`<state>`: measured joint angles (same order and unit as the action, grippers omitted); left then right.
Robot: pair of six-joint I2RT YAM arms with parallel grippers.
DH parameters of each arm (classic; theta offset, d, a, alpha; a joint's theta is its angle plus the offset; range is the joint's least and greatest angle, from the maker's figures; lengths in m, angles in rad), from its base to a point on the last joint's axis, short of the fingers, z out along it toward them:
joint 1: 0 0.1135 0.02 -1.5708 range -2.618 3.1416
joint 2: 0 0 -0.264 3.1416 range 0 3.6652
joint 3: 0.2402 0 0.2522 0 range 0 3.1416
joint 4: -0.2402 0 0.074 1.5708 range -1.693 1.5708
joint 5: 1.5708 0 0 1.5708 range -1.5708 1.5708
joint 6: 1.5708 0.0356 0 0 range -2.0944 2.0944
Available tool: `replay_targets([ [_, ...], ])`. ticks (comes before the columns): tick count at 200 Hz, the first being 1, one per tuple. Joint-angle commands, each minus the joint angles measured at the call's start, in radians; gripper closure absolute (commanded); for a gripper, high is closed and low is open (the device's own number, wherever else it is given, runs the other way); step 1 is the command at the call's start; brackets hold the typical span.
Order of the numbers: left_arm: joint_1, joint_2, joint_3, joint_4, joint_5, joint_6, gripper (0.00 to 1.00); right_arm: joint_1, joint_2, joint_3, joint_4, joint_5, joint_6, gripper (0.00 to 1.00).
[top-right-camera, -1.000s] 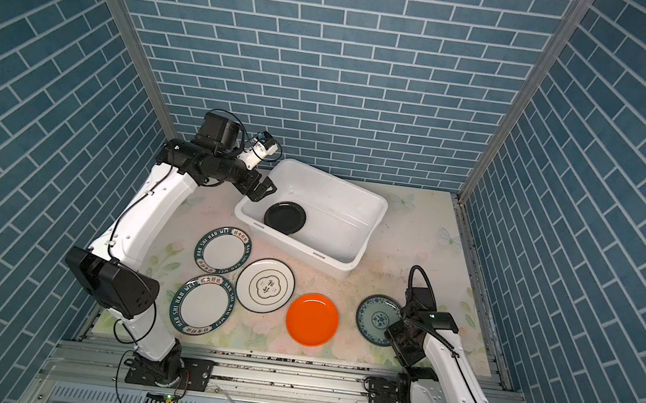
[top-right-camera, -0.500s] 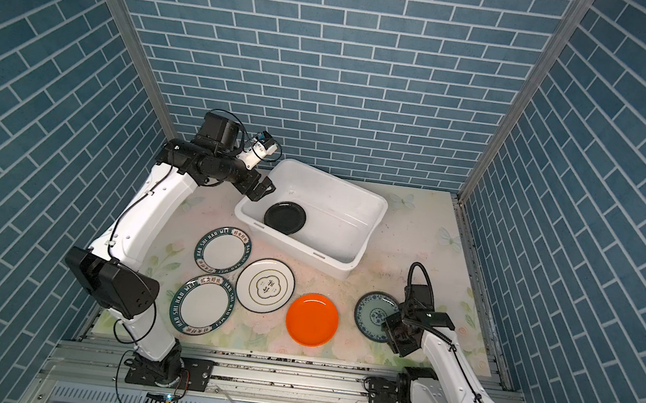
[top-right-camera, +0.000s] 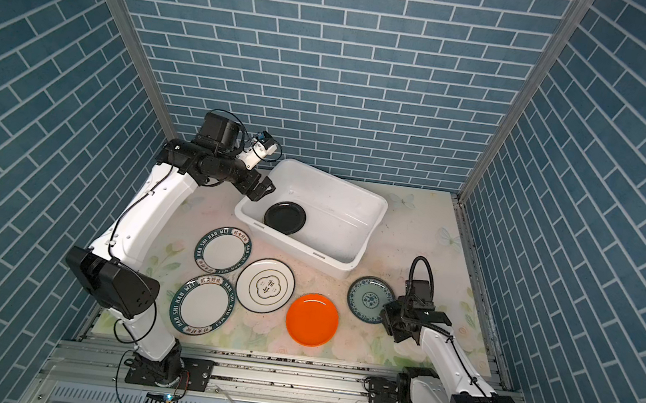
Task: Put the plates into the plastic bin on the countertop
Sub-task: 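Close the right gripper on the floral plate rim and tilt it up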
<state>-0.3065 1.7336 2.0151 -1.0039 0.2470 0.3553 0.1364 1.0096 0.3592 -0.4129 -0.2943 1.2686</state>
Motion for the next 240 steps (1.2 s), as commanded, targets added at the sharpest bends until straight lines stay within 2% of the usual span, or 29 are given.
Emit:
replay_targets([
  [1,-0.005,0.01,-0.002,0.008,-0.011,-0.003,0.0,-0.009,0.014,-0.081,-0.014,0.04,0.039,0.76],
  [79,-0.006,0.016,-0.003,0.011,-0.008,-0.009,0.0,-0.019,-0.059,-0.17,0.049,0.042,0.068,0.87],
  [180,-0.006,0.022,0.01,0.014,-0.003,-0.016,0.0,-0.025,-0.087,-0.176,0.055,0.037,0.061,1.0],
  [240,-0.005,0.032,0.027,0.017,-0.017,-0.016,0.0,-0.028,-0.173,-0.126,-0.035,0.085,0.048,1.0],
])
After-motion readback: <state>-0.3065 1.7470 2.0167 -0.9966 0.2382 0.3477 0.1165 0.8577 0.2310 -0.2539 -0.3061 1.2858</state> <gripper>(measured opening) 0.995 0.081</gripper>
